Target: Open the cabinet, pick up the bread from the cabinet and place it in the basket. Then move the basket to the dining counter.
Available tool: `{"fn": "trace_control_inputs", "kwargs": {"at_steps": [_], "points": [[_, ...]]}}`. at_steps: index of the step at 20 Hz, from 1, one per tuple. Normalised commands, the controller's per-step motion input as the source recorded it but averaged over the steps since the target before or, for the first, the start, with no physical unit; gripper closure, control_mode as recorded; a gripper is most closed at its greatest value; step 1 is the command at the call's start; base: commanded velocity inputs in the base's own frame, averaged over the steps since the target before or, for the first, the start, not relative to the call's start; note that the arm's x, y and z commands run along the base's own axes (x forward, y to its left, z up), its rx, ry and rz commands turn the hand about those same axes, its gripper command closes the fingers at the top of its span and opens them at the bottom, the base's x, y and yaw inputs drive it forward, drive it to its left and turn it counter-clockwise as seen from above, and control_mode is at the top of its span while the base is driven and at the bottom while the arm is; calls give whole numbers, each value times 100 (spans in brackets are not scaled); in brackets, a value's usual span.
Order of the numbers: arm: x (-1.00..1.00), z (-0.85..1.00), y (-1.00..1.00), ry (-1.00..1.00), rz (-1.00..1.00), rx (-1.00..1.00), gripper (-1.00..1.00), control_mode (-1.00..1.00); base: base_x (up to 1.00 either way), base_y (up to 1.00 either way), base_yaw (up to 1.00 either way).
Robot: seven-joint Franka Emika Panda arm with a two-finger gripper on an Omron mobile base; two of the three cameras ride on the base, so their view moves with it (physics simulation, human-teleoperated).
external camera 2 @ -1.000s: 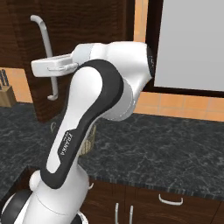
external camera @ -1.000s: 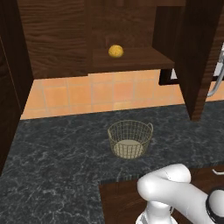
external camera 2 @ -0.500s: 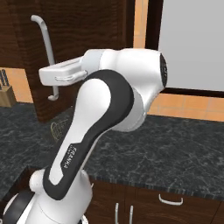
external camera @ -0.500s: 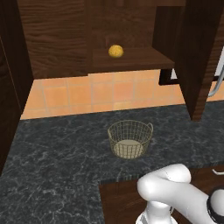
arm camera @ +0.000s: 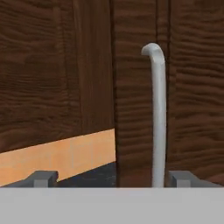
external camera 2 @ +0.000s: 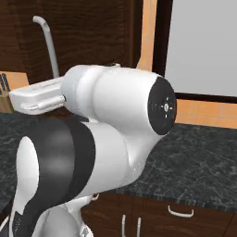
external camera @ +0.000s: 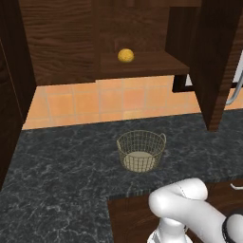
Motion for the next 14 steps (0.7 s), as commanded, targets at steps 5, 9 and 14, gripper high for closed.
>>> {"fn": "trace_control_inputs", "kwargs": {"at_steps": [5,9,14], "points": [[-51,0,39,0,-47,-29,-100,-100,0,0,0],[-6,0,72,4,-36,-33,-100,-100,0,0,0],[-7,0,66,0,-39,-32,-100,-100,0,0,0]]}}
